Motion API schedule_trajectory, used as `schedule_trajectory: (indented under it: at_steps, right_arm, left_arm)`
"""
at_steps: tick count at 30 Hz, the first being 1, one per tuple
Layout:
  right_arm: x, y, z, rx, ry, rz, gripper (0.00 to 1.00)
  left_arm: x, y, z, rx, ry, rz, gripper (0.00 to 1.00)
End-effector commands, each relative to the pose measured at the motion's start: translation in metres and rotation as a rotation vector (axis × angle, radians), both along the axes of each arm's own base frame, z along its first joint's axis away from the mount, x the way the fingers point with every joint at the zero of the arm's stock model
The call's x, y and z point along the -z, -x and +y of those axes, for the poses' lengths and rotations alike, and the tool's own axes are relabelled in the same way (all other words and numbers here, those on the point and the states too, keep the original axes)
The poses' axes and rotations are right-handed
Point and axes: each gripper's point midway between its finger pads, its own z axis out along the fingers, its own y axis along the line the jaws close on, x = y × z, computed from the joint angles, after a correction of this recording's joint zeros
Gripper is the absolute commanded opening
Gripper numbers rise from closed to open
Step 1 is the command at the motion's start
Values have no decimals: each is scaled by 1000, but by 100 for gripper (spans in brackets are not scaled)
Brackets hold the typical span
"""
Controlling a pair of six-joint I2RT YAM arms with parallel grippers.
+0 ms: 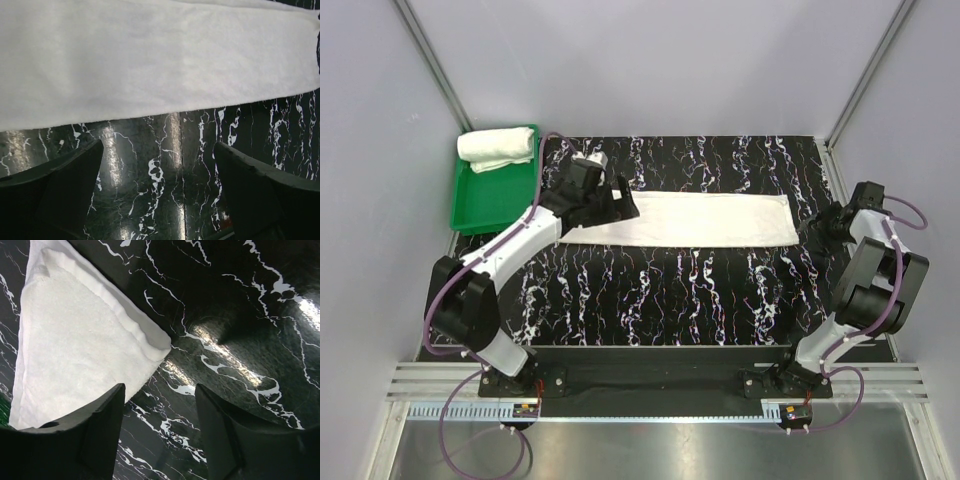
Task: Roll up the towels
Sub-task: Fold the towel
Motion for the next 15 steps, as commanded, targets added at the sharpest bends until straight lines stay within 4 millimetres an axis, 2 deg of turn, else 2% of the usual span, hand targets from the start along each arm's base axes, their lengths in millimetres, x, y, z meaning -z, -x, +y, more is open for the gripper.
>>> schedule_trajectory:
  at_steps: [1, 5, 6, 8, 15]
  right_arm:
    - [2, -11, 7, -27, -41, -39, 63]
    - [11, -14, 10, -15, -67, -49, 57]
    - [12, -15, 10, -14, -72, -49, 50]
    - [19, -14, 12, -14, -85, -41, 49]
    - [29, -10, 9, -5, -69, -16, 48]
  left_arm:
    - [-4, -4, -9, 11, -13, -49, 99]
    - [-4, 2, -9, 34, -20, -49, 99]
    - [-5, 4, -7, 36, -26, -52, 99]
    - [-14, 8, -5, 49, -34, -65, 99]
    - [-58, 10, 33, 44, -118, -146, 99]
